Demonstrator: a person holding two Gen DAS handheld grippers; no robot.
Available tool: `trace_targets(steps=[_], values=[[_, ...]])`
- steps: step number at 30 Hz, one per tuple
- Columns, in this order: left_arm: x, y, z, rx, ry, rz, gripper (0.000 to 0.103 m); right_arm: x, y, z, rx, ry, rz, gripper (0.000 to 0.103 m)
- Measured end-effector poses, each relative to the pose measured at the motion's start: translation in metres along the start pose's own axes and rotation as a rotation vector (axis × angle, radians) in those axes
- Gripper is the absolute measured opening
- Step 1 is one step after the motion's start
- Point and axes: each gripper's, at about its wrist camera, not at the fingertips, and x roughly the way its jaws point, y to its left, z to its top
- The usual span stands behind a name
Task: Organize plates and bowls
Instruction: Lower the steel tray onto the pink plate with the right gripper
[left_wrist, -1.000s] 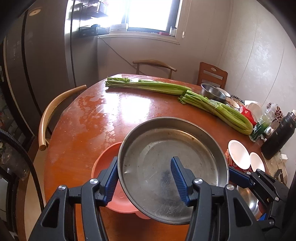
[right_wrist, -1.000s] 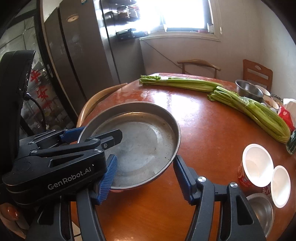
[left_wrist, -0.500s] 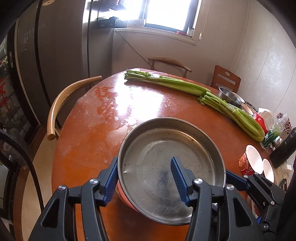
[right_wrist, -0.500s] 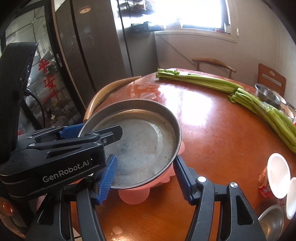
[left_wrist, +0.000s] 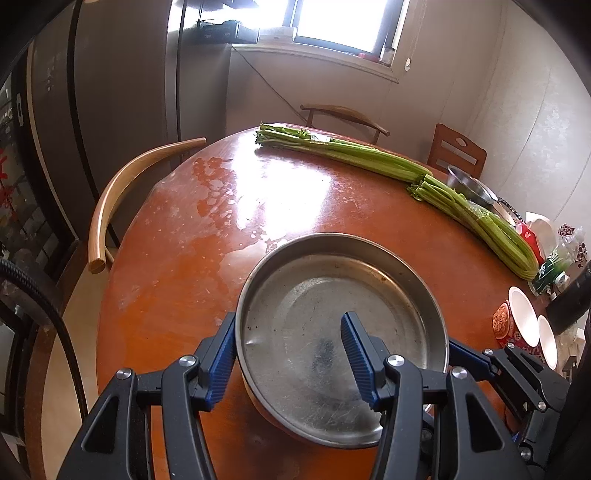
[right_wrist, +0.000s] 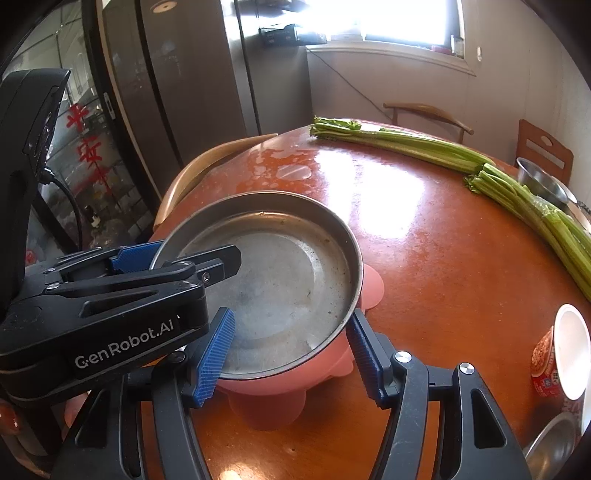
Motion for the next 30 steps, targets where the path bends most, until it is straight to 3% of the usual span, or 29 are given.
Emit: trace_targets(steps=[30], values=[[0.013, 0.004, -0.006, 0.002, 0.032, 0.003, 0.055, 0.029, 0.003, -0.008, -0.007, 0.041, -0.048, 0.065]])
